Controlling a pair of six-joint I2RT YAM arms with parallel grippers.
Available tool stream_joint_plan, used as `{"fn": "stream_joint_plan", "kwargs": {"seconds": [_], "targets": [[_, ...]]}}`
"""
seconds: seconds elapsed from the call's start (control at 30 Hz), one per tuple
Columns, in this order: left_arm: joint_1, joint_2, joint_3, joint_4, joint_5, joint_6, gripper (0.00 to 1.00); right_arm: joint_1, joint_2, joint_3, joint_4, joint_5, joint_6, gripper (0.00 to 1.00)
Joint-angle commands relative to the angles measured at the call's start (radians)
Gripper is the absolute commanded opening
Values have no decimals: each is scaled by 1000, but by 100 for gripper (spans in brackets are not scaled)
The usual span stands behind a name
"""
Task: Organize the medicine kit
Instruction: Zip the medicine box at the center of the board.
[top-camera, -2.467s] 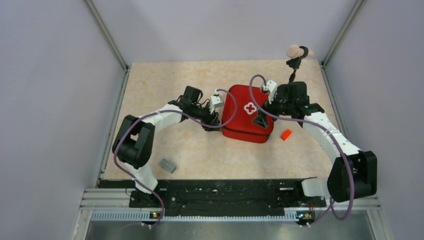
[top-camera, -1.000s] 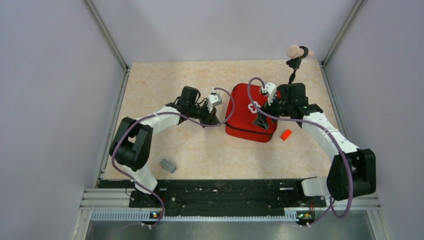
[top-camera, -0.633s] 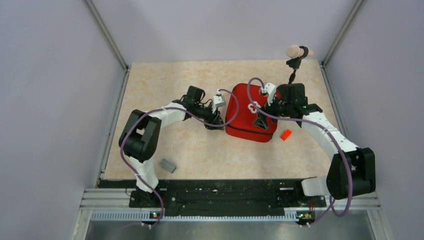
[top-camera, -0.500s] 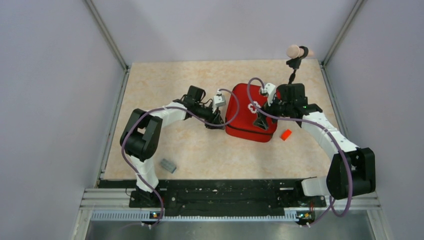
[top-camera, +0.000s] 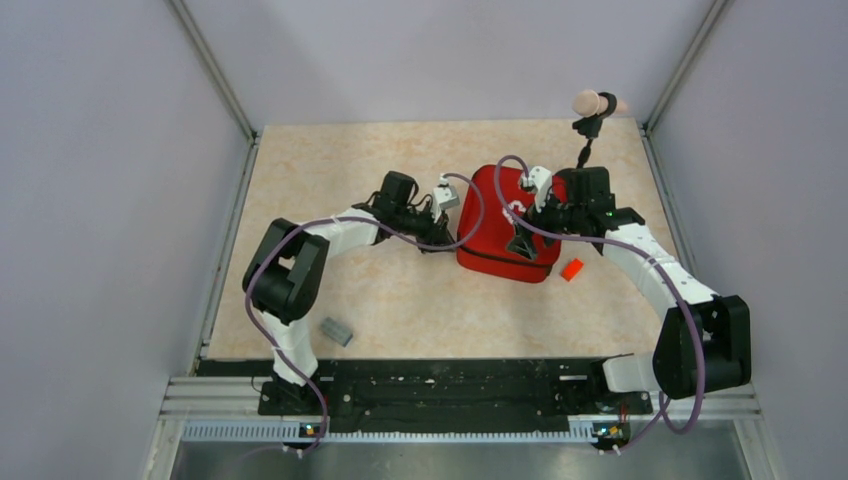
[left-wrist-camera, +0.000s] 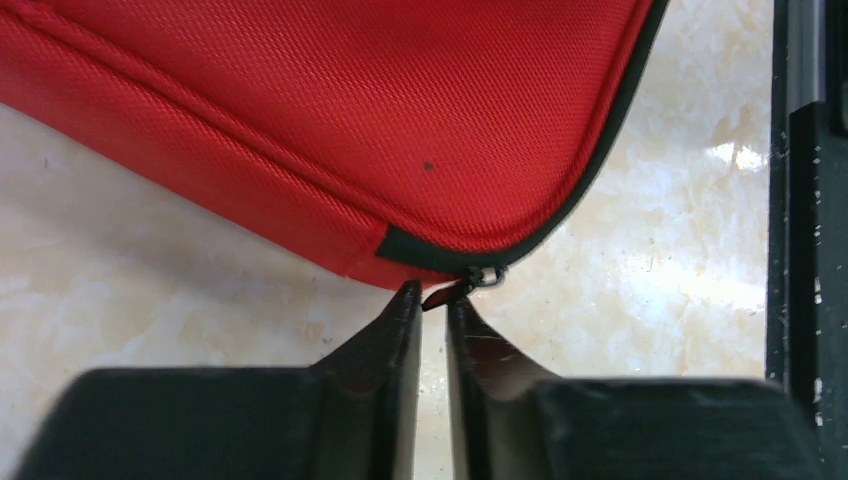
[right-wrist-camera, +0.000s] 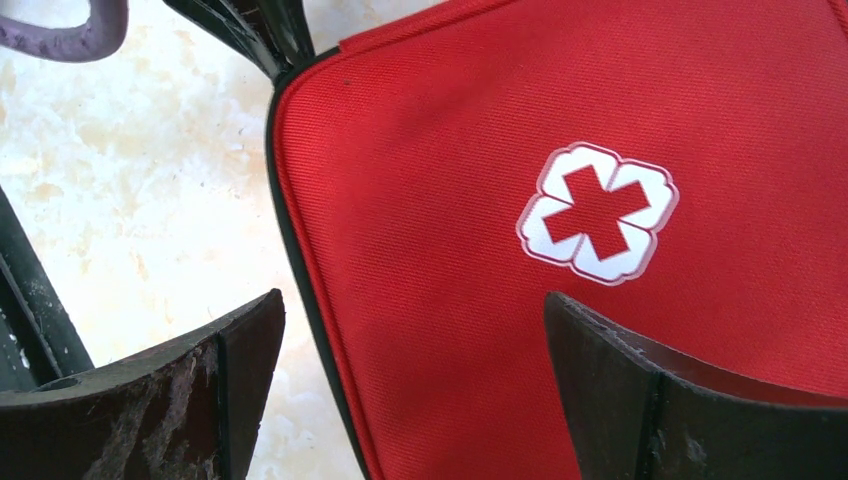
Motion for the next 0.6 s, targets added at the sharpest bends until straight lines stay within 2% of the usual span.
{"fn": "stream_joint_plan", "kwargs": {"seconds": [0.0, 0.03, 0.07, 0.23, 0.47, 0.57], "targets": [[-23, 4, 3, 132, -3, -64, 8, -8, -11, 12, 21, -11, 8, 99], [-23, 0, 4, 129, 6, -64, 1, -8, -13, 9, 22, -8, 9, 99], [-23, -5, 4, 118, 13, -58, 0, -8, -17, 7, 20, -4, 9, 99], [10, -66, 5, -28, 59, 24, 0, -8, -25, 7, -4, 14, -17, 99], [38, -146, -32, -59, 58, 48, 0, -7, -1, 19, -19, 21, -81, 99], [47, -151, -22, -106, 59, 70, 0, -8, 18, 41, -45, -9, -160, 98]]}}
